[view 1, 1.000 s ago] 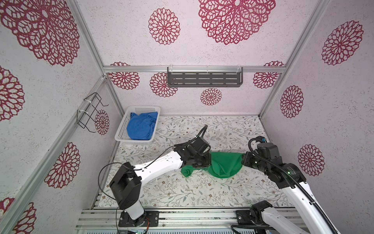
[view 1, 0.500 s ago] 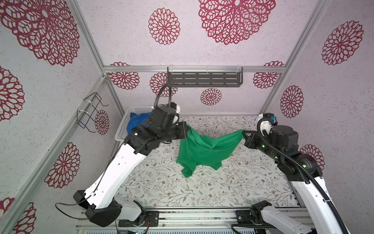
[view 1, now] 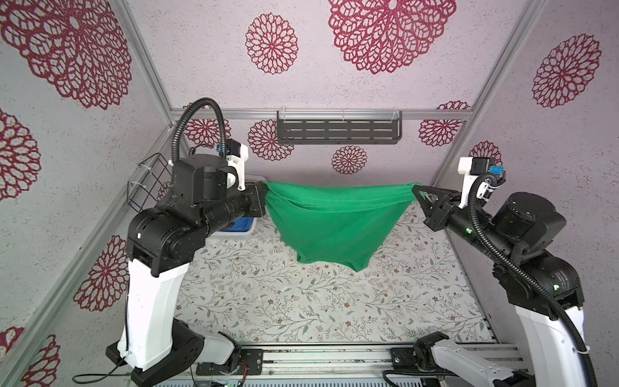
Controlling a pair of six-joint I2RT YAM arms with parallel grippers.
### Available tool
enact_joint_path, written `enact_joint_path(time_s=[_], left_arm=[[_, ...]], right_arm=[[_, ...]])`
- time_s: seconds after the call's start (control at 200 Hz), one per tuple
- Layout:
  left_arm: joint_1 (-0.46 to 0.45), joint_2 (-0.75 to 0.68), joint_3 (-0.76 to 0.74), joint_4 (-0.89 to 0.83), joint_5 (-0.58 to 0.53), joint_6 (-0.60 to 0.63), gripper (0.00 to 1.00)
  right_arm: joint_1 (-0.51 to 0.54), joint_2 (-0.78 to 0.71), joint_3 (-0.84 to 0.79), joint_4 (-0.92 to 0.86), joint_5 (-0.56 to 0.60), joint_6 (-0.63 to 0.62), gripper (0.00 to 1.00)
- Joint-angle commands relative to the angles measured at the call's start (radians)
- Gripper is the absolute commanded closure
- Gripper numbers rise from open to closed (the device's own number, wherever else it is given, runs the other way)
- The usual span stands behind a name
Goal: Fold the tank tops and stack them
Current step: 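Lift the tank top high with both grippers, stretching it apart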
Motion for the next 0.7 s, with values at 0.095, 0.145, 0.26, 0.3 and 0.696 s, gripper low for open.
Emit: enact_joint_path(time_s=[0.095,0.145,0.26,0.3,0.696], left_arm=[[0.125,0.172,-0.03,0.085,0.114,0.115,1.0],[0.162,0.231,0.003,0.106,0.148,0.125,1.0],[0.221,0.395,0.145,0.167,0.19,0.153,1.0],[0.23,0.451,0.212,0.198,0.191,0.168,1.0],[0.229,0.385,0.121,0.708,0.234,0.258,1.0]], right_arm=[[-0.004,0.177,-0.01,0.029,0.119,-0.057,1.0],[-0.004,0.222,-0.017,0.087,0.135,-0.079,1.0],[-0.006,0.334,-0.015,0.262,0.164,-0.169,1.0],[-0.009,0.373,-0.007,0.335,0.163,-0.206,1.0],[-0.096,0.612,0.234,0.7,-0.036,-0.28,1.0]])
